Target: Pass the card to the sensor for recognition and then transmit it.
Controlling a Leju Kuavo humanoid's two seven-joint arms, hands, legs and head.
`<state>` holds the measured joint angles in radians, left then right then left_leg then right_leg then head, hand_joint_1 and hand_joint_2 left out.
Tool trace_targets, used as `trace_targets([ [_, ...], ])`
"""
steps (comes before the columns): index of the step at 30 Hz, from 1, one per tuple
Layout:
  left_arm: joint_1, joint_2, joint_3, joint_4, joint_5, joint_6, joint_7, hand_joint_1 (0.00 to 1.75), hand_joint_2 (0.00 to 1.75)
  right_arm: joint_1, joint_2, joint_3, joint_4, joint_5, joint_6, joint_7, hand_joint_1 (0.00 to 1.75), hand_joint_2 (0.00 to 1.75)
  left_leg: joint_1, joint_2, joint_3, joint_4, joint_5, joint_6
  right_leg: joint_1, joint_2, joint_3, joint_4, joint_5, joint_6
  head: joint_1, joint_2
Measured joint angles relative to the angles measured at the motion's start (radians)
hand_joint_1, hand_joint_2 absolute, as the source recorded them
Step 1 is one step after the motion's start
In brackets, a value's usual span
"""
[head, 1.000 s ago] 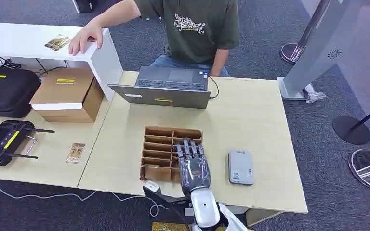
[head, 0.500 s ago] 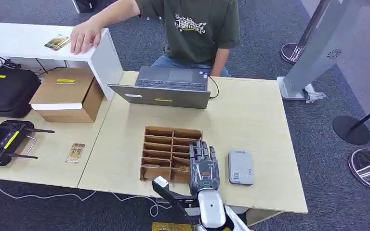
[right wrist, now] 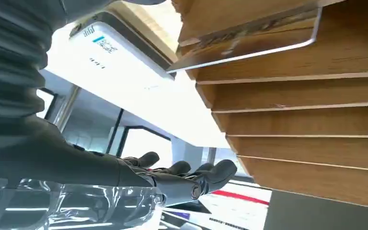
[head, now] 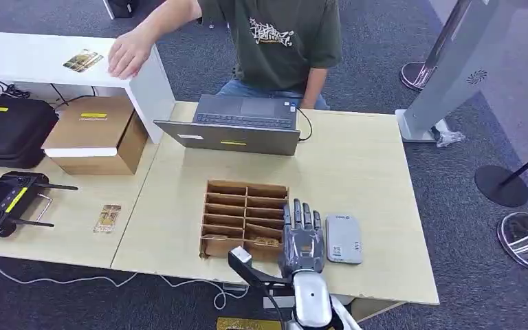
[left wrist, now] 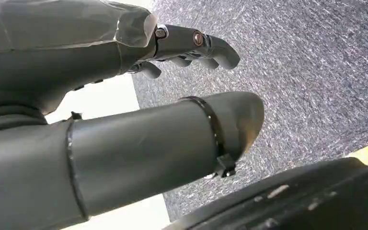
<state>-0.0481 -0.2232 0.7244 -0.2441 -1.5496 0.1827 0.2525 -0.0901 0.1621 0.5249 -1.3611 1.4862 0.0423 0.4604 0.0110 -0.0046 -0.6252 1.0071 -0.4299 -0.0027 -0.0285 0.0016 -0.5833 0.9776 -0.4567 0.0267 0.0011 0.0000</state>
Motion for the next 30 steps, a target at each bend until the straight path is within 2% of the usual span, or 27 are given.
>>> trace_targets([
  [10, 0.030, -0.024, -0.055, 0.000, 0.000, 0.049, 0.015, 0.00, 0.00, 0.030, 0.000, -0.027, -0.024, 0.000, -0.001, -0.004, 0.00, 1.75, 0.000, 0.000, 0.000, 0.000, -0.001, -0.001, 0.000, 0.000, 0.000, 0.000, 0.000, 0.000, 0.000, 0.000],
  [16, 0.036, -0.026, -0.066, -0.005, 0.000, 0.048, 0.010, 0.00, 0.00, 0.029, 0.000, -0.026, -0.024, -0.002, -0.005, -0.016, 0.00, 1.75, 0.000, 0.000, 0.000, 0.000, -0.001, -0.001, 0.000, 0.000, 0.000, 0.000, 0.000, 0.000, 0.000, 0.000],
  [21, 0.040, -0.031, -0.067, -0.012, 0.000, 0.047, 0.008, 0.00, 0.00, 0.016, -0.003, -0.021, 0.000, -0.021, -0.046, -0.055, 0.00, 1.75, 0.000, -0.001, 0.000, 0.000, -0.001, -0.001, 0.000, 0.000, 0.000, 0.000, 0.000, 0.000, 0.000, 0.000],
  [30, 0.040, -0.032, -0.067, -0.013, 0.000, 0.047, 0.008, 0.00, 0.00, -0.007, -0.003, 0.008, 0.031, -0.040, -0.053, -0.066, 0.00, 1.75, 0.000, -0.001, 0.000, 0.000, -0.001, -0.001, 0.000, 0.000, 0.000, 0.000, 0.000, 0.000, 0.000, 0.000],
])
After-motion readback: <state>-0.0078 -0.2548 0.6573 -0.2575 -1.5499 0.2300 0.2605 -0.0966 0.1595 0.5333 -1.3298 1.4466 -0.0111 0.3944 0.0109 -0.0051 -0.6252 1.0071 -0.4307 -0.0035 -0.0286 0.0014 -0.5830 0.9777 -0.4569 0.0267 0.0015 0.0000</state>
